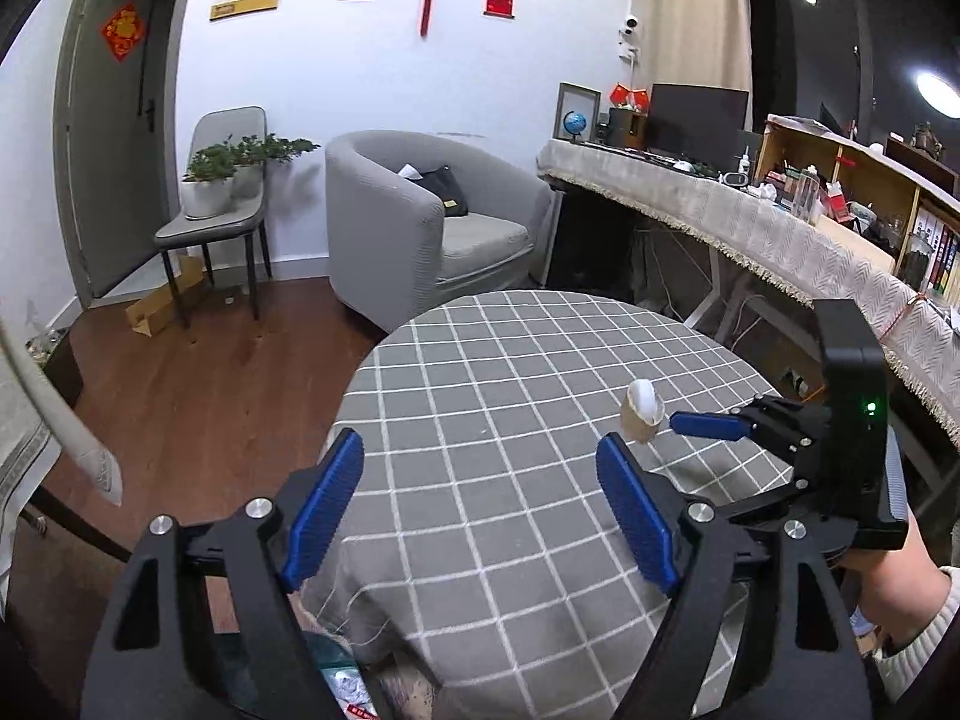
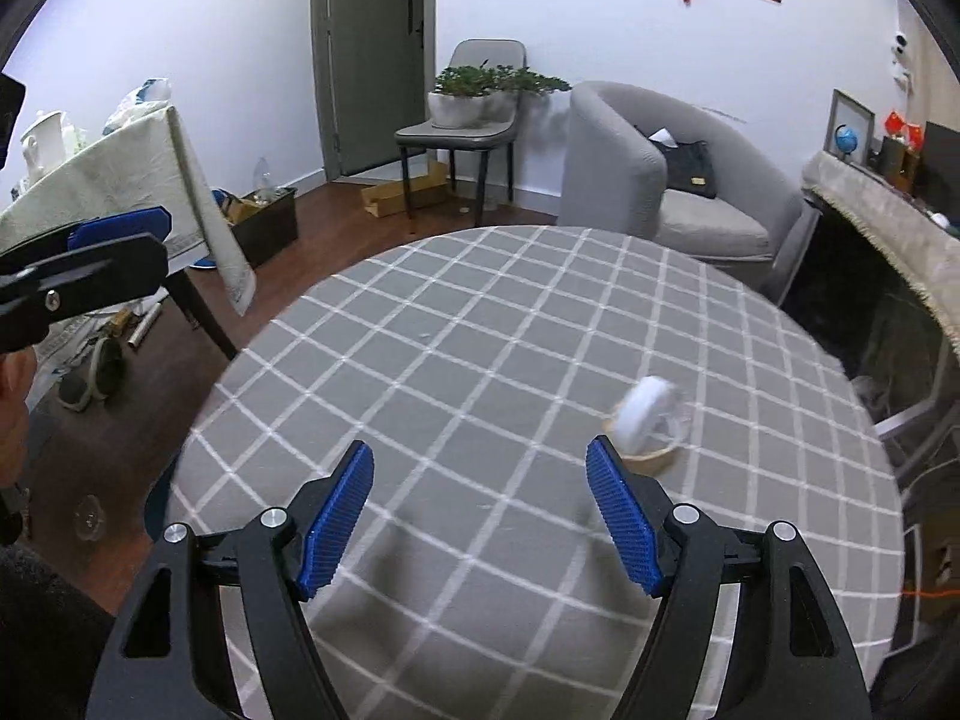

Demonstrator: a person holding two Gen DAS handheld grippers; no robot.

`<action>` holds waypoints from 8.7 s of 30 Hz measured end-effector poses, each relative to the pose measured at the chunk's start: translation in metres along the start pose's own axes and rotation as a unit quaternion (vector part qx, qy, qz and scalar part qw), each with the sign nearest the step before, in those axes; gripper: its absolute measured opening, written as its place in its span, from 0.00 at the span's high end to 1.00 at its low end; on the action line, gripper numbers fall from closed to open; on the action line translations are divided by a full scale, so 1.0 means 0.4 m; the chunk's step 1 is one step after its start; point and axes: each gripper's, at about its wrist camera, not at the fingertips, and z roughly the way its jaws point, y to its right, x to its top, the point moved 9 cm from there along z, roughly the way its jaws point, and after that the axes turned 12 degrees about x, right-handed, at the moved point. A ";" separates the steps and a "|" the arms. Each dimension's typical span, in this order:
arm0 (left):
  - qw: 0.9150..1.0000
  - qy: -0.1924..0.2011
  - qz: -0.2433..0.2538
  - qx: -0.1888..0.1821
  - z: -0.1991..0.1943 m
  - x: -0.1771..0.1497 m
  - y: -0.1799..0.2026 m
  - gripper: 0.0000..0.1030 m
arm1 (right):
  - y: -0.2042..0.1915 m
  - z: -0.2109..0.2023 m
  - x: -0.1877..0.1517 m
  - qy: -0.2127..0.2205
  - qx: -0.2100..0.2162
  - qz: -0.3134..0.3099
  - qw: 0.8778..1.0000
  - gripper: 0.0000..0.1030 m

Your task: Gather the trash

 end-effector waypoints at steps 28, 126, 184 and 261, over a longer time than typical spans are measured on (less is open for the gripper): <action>0.991 -0.067 0.074 -0.092 0.265 0.008 0.345 0.52 | 0.221 0.002 -0.044 -0.050 0.032 0.015 0.998 0.19; 0.994 -0.097 -0.025 0.037 -0.045 -0.277 -0.186 0.88 | -0.335 0.103 0.016 -0.007 0.116 -0.032 0.993 0.50; 0.981 -0.090 -0.128 0.117 -0.205 -0.394 -0.639 0.49 | -0.738 0.521 -0.118 -0.175 0.181 -0.065 0.966 0.49; 0.974 0.005 -0.078 0.211 -0.296 -0.319 -0.358 0.03 | -0.173 -0.230 -0.150 0.118 0.007 0.032 0.992 0.03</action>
